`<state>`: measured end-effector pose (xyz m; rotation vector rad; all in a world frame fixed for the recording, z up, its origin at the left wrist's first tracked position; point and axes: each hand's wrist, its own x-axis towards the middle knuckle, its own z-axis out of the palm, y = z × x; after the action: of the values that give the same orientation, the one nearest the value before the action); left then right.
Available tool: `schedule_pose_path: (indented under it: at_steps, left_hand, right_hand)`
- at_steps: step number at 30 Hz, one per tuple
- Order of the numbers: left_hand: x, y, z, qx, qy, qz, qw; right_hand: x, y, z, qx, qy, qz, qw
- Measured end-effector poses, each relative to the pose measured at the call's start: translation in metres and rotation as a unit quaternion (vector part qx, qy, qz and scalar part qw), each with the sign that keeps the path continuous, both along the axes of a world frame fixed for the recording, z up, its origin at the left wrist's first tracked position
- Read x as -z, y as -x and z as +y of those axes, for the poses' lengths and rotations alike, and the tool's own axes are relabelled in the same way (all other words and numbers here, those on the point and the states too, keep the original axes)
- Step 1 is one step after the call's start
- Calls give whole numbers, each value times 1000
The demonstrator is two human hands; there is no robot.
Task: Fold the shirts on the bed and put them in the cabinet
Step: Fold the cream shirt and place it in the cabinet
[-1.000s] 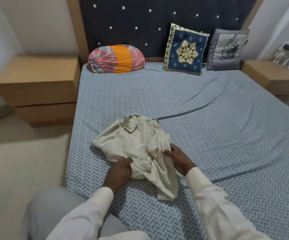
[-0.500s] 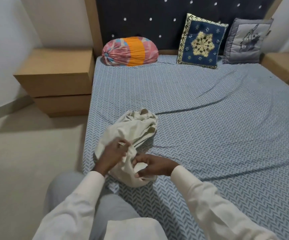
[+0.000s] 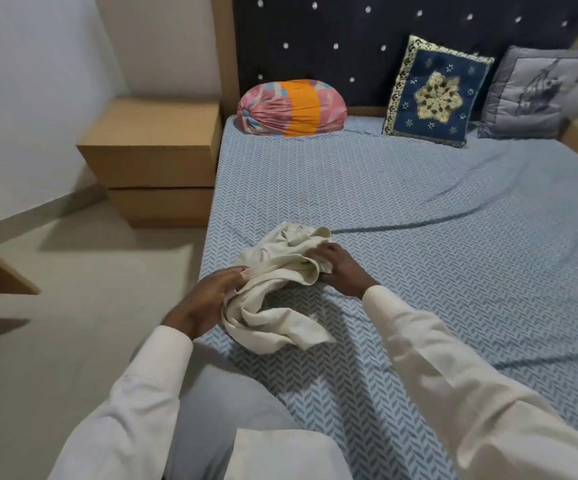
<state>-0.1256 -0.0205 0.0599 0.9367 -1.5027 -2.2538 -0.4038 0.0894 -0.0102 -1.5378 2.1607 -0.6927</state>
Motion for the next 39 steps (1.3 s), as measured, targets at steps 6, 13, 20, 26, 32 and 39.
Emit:
schedule_pose_path:
  at_steps: [6,13,20,26,32,39]
  left_hand:
    - [-29,-33,-38,88,53,-2,995]
    - [-63,-24,-69,19,309,-71,948]
    - [-88,13,-64,-87,272,19,958]
    - [-130,24,-64,-11,194,87,977]
    - [-129,41,-91,18,426,-107,898]
    - [-98,57,-80,-91,383,-15,919]
  right_hand:
    - [-56,7,-21,33,14,-113,993]
    - [-199,12,18,3,68,-293,954]
    - [-222,29,40,83,81,-237,965]
    - [-240,36,60,0,12,-375,927]
    - [-224,65,43,71,95,-213,970]
    - [-194,72,36,190,139,-83,968]
